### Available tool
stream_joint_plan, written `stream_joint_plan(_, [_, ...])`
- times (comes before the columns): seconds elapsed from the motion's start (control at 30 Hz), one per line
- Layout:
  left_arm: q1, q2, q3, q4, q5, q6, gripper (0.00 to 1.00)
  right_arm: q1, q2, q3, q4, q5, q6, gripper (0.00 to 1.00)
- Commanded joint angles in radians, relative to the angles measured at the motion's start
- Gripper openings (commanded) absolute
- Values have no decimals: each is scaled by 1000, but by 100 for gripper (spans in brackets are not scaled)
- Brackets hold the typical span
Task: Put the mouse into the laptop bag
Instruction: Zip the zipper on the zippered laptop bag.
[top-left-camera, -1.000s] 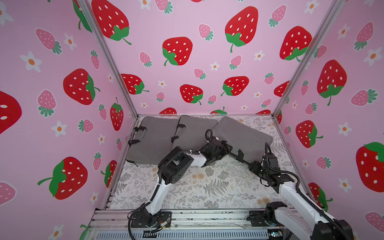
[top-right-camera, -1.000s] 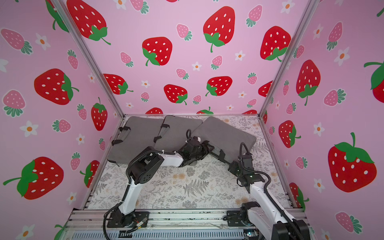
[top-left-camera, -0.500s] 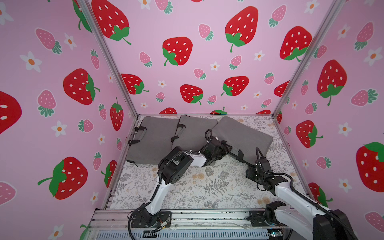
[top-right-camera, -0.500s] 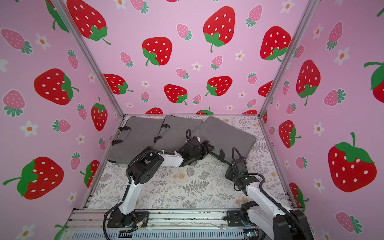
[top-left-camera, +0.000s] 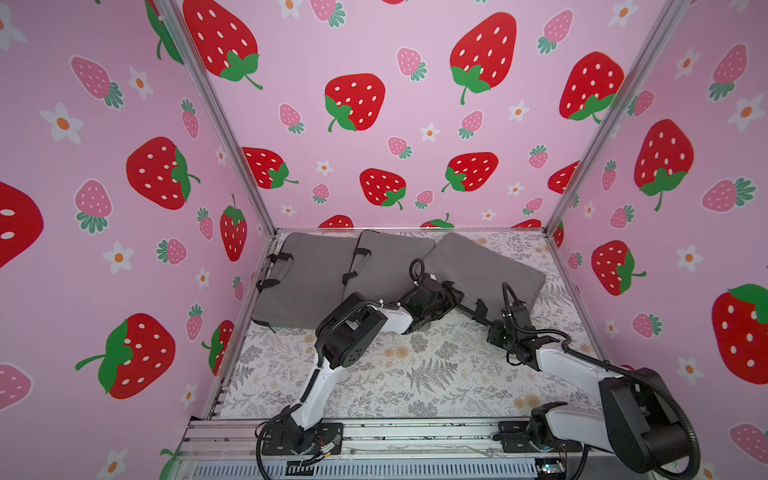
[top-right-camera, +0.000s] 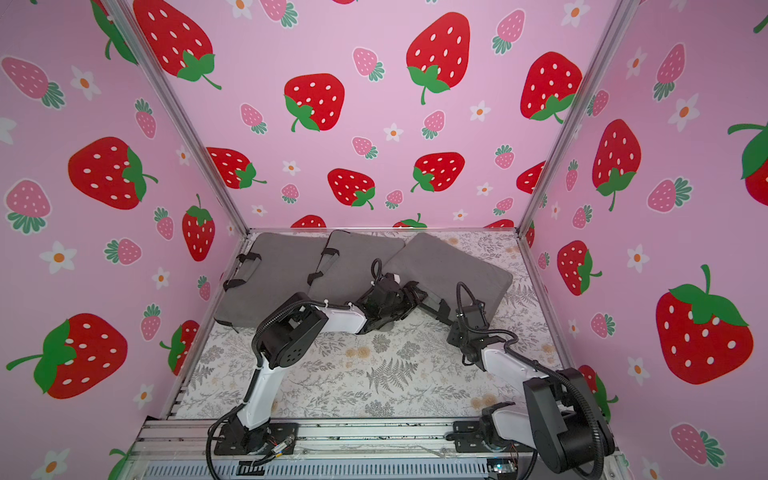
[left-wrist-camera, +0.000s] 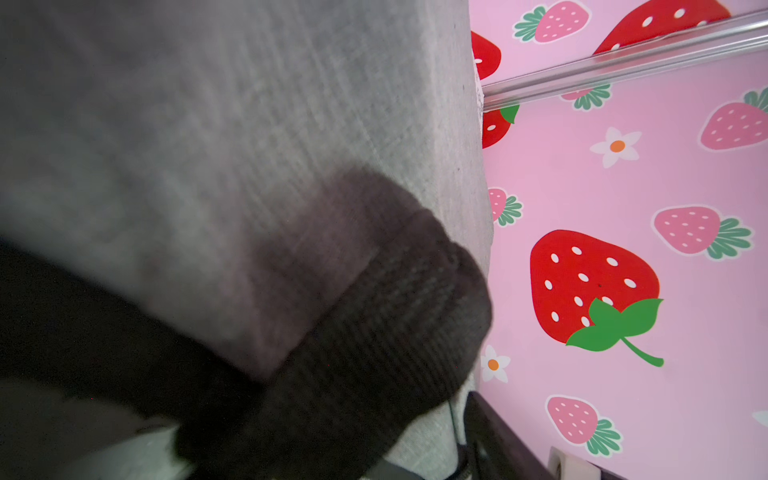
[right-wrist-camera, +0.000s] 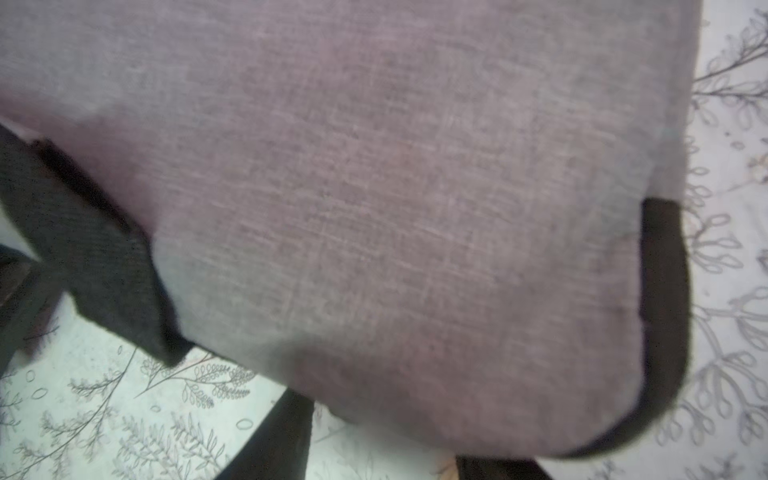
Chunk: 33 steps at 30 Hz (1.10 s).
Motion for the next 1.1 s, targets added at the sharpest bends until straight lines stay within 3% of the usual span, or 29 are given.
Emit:
stream_joint_plan(0.0, [0, 1, 7, 14, -16, -15, 71, 7, 57, -17, -4, -22, -10, 43])
stream_joint_plan(0.17, [0, 1, 5, 23, -20, -18, 71, 7, 91, -9, 10, -35, -18, 31])
stream_joint_plan(0.43, [2, 13, 22, 20, -25, -20, 71, 7, 77, 2, -28, -30, -10, 1])
stream_joint_plan(0.57, [4, 32, 58, 7, -29, -8, 67, 7, -15, -32, -63, -22, 11, 0])
stream_joint_plan(0.63, [11, 52, 92, -8, -61, -4, 55, 7, -76, -54, -81, -25, 14, 0])
stream_joint_plan(0.7, [29, 86, 149, -32, -43, -10, 26, 7, -141, -62, -142, -2, 31, 0])
stream_joint_plan(0.8, [64, 137, 219, -40, -8, -27, 0, 7, -194, -80, -161, 7, 64, 0])
stream_joint_plan(1.07, [143, 171, 316, -107, 19, 7, 0, -41, -266, -90, -283, 85, 195, 0])
